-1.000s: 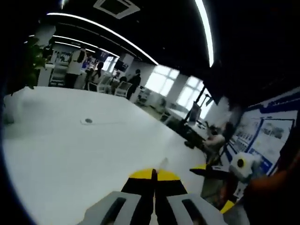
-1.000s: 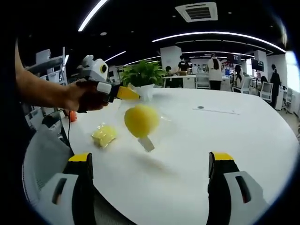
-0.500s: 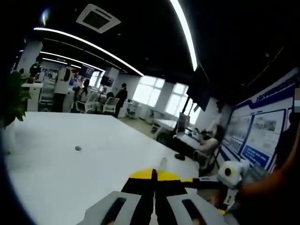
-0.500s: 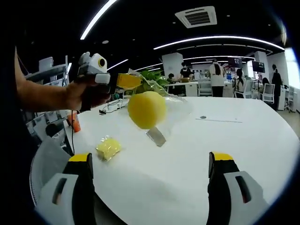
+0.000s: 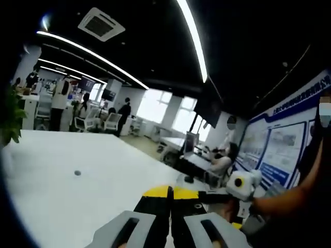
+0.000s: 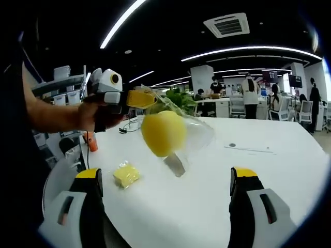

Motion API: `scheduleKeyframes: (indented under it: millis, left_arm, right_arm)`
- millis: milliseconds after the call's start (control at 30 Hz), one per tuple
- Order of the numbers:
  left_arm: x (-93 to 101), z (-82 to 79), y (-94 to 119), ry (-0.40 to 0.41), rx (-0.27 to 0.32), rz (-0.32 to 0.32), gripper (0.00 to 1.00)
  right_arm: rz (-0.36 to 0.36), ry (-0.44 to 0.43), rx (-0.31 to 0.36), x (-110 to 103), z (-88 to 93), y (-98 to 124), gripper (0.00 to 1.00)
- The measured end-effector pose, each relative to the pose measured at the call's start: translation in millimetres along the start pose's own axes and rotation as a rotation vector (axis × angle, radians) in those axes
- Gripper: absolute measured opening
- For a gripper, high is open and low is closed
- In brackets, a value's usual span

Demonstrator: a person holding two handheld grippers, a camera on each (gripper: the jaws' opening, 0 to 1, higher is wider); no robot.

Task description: Compare the silicone blocks by pressing each to a similar depth, holding the contact briefly, and releasing to observe deformation and rebound differences across the visible hardness samples.

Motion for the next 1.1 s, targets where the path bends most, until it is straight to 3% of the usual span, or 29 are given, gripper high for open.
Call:
scheduleKeyframes:
  millis: [200,433,800,1000,1100]
  left_arm:
    - [10.3,-4.5,4,0.012,0.015,0.028,0.00]
    - [18.0,-9.3,11,0.030,0.035,0.045,0.00]
    - [32.3,-13.0,16,0.056,0.052,0.080,0.00]
    - [36.3,-16.1,20,0.072,0.069,0.091,0.00]
    - [37.8,-18.2,22,0.084,0.084,0.103,0.00]
  right_arm:
    - [-0.075,-0.020,0.063,4,-12.2,-11,0.96]
    - [-0.167,-0.024,0.126,0,-27.7,-27,0.84]
    - [-0.299,-0.032,0.180,-16,-41.1,-45,0.55]
    - [-0.334,-0.068,0.218,-20,-45.4,-44,0.37]
    - [-0.348,-0.079,0.215,-22,-46.8,-44,0.33]
Point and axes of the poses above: the point that each gripper's makers call its tool centre point, and the gripper's own axes: y roughly backward along the fingers, x roughly to its right, z roughly out of its underside, the point moved 7 cm from there along y, roughly backward along the fingers, and after that the axes turned 6 degrees about z, right-handed, at the moved point
